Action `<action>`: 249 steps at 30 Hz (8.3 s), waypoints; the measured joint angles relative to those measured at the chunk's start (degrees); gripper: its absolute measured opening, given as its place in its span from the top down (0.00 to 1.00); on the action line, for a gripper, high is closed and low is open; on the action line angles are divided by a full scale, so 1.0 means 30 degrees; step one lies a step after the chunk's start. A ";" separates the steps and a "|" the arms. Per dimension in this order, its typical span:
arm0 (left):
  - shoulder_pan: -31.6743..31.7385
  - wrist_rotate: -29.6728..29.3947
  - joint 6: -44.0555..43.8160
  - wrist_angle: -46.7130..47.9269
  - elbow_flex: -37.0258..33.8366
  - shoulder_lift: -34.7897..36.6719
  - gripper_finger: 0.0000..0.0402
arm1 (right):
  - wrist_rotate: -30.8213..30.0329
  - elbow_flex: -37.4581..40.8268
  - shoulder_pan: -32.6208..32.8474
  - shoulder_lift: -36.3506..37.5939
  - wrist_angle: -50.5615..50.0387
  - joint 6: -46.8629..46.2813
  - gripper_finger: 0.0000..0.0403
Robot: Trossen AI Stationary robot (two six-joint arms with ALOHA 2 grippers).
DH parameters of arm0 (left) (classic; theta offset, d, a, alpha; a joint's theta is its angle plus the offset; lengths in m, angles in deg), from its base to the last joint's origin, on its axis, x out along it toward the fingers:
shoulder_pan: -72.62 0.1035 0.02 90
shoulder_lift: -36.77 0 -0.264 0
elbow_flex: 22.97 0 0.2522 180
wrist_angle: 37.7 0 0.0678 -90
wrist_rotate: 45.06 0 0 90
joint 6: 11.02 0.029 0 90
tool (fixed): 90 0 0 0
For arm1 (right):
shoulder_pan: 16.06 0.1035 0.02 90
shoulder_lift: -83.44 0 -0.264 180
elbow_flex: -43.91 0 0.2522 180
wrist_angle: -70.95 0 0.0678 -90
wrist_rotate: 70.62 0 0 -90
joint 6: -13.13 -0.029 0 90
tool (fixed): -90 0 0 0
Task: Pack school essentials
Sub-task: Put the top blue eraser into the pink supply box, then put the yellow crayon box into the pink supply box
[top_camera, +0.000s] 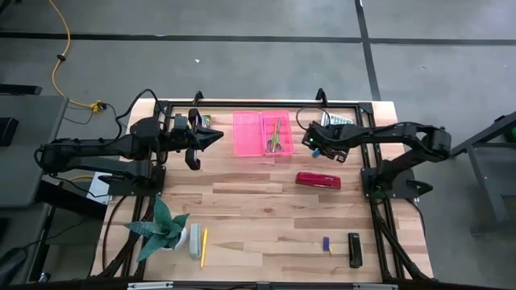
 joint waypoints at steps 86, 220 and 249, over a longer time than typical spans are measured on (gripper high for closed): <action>-0.0036 0.0972 -0.6525 -0.4316 0.0007 -0.2756 1.00 | 0.7022 -0.0415 0.2339 1.0655 1.3539 2.3483 0.84; -0.0030 0.1078 -0.1643 0.5736 0.3369 -0.4013 0.86 | 0.2827 0.4095 0.5799 1.1267 1.9681 2.7193 0.53; 1.1238 -0.2806 0.1287 2.4978 1.0271 -1.5968 0.60 | 0.3198 0.4095 0.5799 1.1259 1.8141 2.6047 0.53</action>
